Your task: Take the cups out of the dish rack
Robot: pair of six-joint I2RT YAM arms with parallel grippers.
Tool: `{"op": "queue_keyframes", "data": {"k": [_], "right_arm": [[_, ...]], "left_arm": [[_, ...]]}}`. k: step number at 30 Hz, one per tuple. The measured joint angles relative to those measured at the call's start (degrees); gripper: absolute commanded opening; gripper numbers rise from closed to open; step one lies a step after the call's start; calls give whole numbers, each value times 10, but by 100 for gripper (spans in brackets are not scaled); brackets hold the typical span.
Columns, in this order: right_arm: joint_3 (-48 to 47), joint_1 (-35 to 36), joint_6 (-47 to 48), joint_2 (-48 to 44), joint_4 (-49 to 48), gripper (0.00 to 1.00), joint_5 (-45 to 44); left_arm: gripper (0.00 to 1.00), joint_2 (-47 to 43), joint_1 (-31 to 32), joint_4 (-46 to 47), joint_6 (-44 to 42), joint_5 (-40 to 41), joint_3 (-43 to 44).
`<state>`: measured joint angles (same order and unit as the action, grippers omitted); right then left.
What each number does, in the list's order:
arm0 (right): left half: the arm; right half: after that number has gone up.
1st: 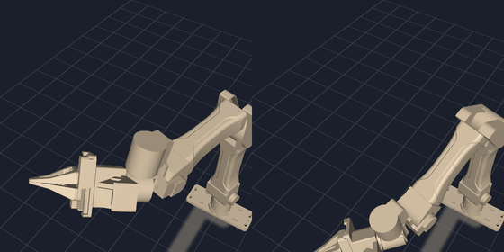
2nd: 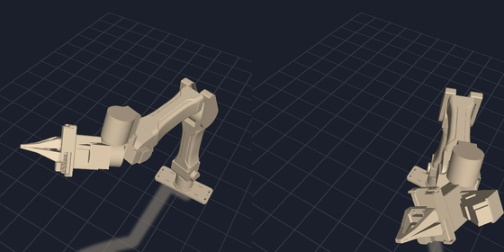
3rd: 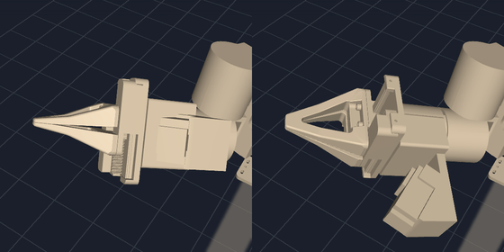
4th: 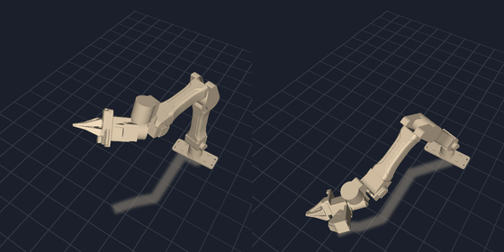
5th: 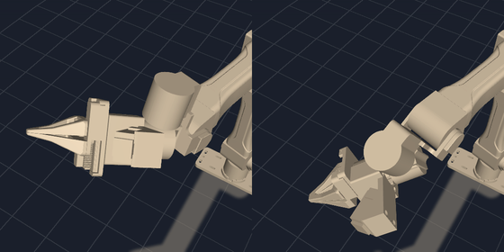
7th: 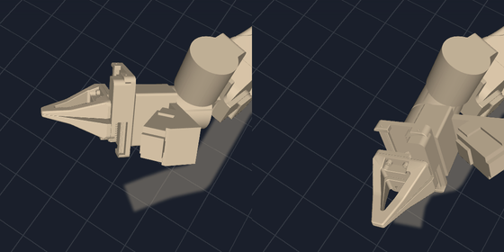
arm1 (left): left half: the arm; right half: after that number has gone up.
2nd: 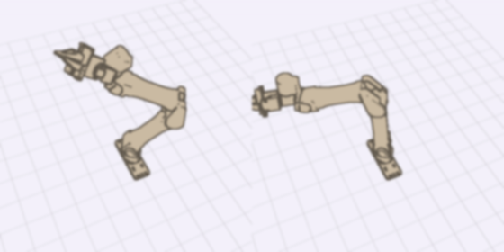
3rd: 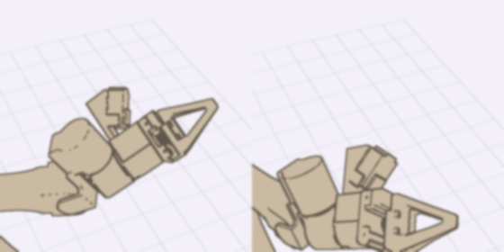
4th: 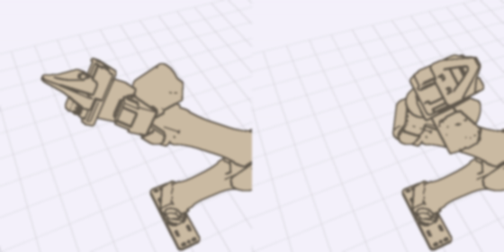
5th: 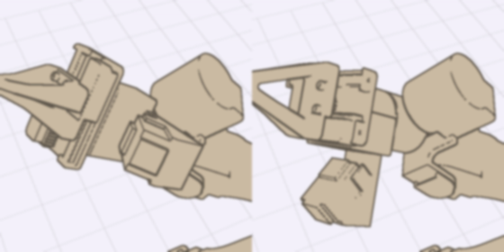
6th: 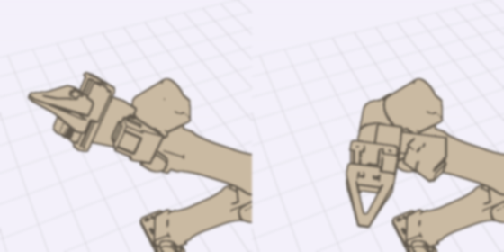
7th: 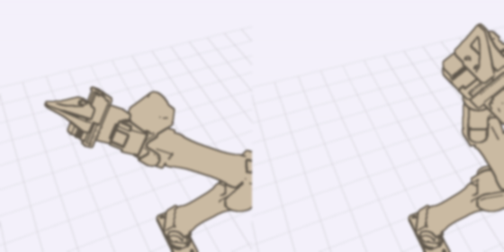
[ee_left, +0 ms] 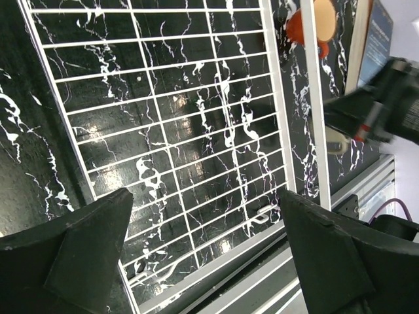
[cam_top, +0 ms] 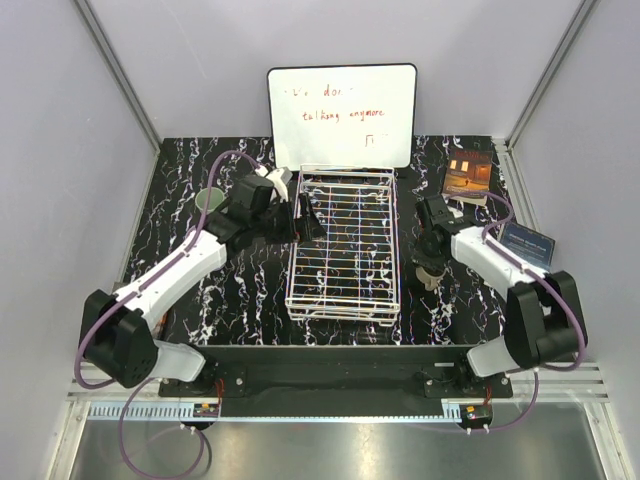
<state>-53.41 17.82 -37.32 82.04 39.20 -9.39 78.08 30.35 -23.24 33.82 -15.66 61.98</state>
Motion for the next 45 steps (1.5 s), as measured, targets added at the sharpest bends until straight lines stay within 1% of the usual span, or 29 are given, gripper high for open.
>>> {"op": "queue_keyframes", "data": {"k": [5,12,17,22,24,25,26,27,30,35,38,39,40,42,43,45], "right_arm": [[-20,-7,17,52,-26,0,-15],[-62,-7,41,107,-50,0,-53],[-64,-7,43,138,-56,0,-61],[-64,-7,43,147,-58,0,-61],[-64,-7,43,148,-61,5,-61],[-64,-7,43,148,-64,10,-61],[-64,-7,43,148,-66,19,-61],[-64,-7,43,148,-67,24,-61],[-61,-7,44,148,-70,32,-61],[-50,-7,45,128,-68,40,-60],[-48,-7,45,109,-68,46,-59],[-46,-7,45,99,-69,49,-56],[-45,-7,45,89,-69,57,-53],[-32,-7,44,49,-79,66,-33],[-26,-7,44,20,-84,75,-22],[-23,-6,42,-47,-93,83,2]], "left_arm": [[99,-28,0,-2,-6,11,-8],[99,-77,0,-7,-9,66,-41],[99,-83,0,-9,-11,88,-44],[99,-83,0,-11,-10,90,-44],[99,-83,0,-11,-10,90,-44],[99,-82,0,-11,-10,90,-44],[99,-81,0,-11,-10,90,-44],[99,-80,0,-11,-10,90,-44],[99,-74,0,-13,-10,90,-44],[99,-64,0,-13,-10,91,-44],[99,-58,0,-13,-9,90,-44],[99,-56,0,-13,-8,90,-44],[99,-55,0,-13,-8,90,-44],[99,-54,0,-13,-8,91,-43],[99,-54,0,-13,-9,93,-43],[99,-54,0,-15,-12,100,-40]]}}
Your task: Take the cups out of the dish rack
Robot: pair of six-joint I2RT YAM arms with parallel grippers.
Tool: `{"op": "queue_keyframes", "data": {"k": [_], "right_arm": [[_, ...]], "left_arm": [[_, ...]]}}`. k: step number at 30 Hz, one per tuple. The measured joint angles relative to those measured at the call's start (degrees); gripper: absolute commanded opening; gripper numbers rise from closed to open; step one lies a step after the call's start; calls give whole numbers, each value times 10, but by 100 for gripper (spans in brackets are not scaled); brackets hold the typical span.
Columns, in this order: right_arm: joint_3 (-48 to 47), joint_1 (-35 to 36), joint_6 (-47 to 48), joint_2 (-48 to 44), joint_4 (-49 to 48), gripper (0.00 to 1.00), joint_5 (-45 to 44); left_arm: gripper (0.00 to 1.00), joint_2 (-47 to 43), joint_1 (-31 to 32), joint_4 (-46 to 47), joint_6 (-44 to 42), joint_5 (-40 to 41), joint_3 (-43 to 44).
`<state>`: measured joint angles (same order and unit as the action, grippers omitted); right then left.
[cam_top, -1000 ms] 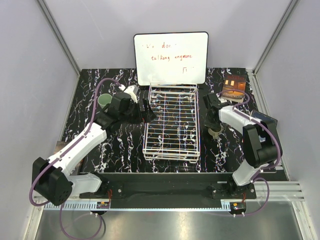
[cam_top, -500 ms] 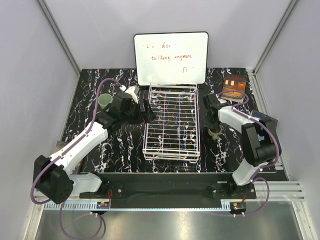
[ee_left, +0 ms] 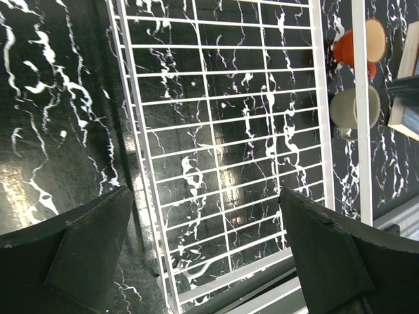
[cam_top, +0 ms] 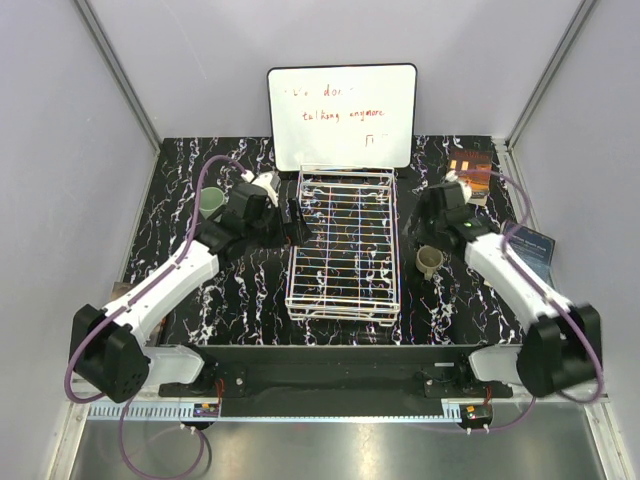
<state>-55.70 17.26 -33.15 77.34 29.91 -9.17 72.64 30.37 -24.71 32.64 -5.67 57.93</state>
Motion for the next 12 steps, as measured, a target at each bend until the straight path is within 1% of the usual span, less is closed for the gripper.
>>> {"op": "queue_keyframes", "data": {"k": [1,2,7,12], "right_arm": [[-2,0,0,-33,-8,90,13],[-7,2,0,-64,-13,99,24],[-41,28,8,-156,-21,100,52],[-52,95,29,-206,4,100,36]], "left_arm": [[99,0,0,-4,-3,5,4],[99,0,0,-8,-7,10,7],[99,0,7,-50,-29,64,36],[99,0,48,-97,-48,151,51]]}}
